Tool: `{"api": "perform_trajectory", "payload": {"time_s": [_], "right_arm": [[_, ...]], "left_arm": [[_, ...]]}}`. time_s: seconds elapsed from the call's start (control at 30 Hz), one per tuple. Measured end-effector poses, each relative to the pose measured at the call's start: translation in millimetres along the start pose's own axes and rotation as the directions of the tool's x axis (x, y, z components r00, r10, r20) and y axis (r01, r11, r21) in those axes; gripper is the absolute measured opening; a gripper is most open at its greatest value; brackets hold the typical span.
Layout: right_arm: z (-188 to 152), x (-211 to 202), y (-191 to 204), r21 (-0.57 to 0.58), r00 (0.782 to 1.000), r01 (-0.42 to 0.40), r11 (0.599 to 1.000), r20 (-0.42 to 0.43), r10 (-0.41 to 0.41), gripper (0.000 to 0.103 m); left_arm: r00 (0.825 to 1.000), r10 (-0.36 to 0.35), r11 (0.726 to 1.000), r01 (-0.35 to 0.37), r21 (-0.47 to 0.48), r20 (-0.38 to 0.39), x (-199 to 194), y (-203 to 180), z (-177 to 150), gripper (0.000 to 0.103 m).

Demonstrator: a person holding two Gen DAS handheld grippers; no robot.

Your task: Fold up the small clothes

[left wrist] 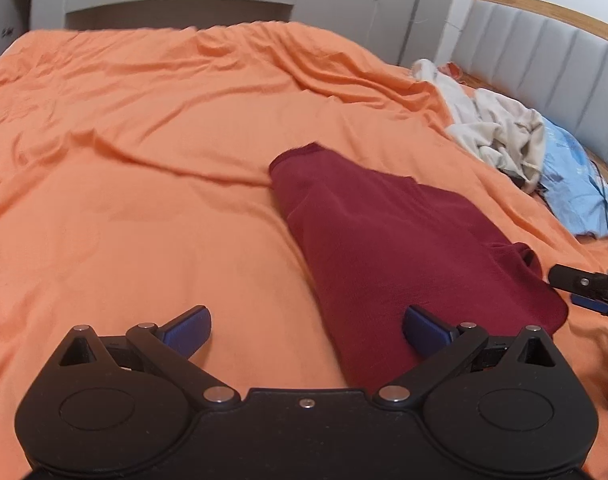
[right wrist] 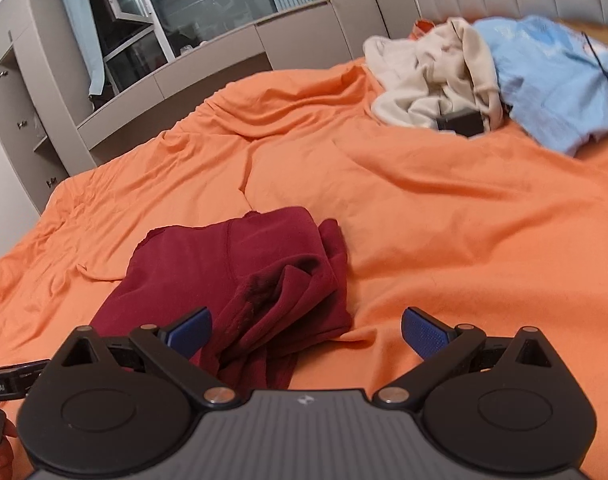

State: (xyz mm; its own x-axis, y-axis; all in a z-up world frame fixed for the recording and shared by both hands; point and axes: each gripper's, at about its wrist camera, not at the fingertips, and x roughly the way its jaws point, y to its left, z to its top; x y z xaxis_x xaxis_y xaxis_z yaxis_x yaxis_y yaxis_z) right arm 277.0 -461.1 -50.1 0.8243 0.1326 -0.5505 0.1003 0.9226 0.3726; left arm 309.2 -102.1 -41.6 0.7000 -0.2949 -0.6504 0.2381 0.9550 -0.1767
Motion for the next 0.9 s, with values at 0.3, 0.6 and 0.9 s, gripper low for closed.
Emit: {"api": "perform_trajectory", "payload": {"time_s": [0.3,0.6,0.9], "right_arm": [[19,21,-17,0.131,0.994,-0.105,0.986,-0.006,0.107,0.103],[44,75,-6,0.026,1.0,0.01,1.0,0.013,-0.01,0.103],[34,82,-5,0.026,1.0,0.0,1.0,0.012,0.0,0.086]], "left_arm": [[0.988,-0.102,0.988,0.113,0.101,-0.112,19,6,24,0.103],[0.992,-0.086,0.996,0.082,-0.046,-0.097,40,28,40,0.103],[0.99,-0.087,0.994,0.079,-0.08,-0.114,45,33,35,0.103]]}}
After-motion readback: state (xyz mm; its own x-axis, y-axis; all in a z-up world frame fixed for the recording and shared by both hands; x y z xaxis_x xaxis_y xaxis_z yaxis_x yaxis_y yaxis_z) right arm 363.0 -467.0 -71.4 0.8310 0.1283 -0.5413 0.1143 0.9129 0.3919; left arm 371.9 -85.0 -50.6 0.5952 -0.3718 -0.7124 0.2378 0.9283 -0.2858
